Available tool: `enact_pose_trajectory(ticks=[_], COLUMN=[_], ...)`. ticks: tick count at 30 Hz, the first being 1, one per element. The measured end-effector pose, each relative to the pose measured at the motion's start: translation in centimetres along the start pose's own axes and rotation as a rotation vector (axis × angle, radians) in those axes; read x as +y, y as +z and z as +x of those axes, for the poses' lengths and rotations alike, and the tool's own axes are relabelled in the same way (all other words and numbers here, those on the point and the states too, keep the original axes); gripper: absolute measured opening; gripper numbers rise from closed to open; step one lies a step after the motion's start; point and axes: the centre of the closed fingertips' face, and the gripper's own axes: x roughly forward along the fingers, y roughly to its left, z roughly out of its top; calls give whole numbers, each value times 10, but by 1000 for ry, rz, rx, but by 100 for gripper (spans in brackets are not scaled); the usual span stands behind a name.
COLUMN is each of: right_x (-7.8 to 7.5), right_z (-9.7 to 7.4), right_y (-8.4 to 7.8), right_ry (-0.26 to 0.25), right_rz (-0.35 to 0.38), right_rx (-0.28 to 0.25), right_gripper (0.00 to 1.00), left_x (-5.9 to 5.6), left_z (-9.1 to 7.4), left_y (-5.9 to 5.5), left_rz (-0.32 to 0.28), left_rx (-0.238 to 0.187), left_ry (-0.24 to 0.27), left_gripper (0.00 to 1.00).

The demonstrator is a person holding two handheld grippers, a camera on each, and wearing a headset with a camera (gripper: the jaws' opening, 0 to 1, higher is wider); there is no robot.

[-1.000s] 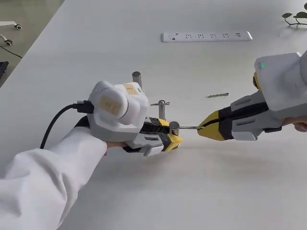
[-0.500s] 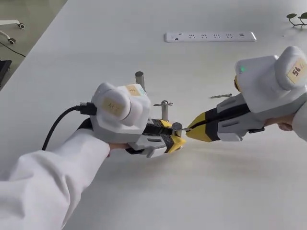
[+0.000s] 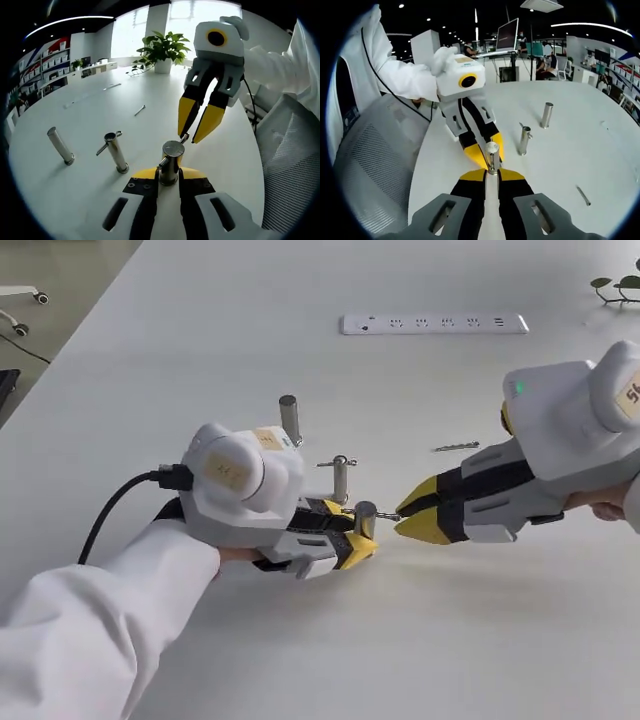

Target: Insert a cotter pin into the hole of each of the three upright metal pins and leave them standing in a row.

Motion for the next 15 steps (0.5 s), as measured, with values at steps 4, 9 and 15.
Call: enact_pose_trajectory(ticks=[4, 9, 15], right_x=[-1, -4, -2], right_z=[2, 4, 7], right_y=[5, 8, 11], right_ry=[-4, -10, -6], right_rz=[9, 18, 17], right_rx=[-22, -27, -34], right_gripper=[0, 0, 0], left_x=[-1, -1, -2], left_z=[0, -1, -2], left_y=[0, -1, -1], left_rz=[-3, -9, -16], left_rx=[-1, -1, -7], left_ry=[-1, -2, -3], left_gripper=[14, 13, 14])
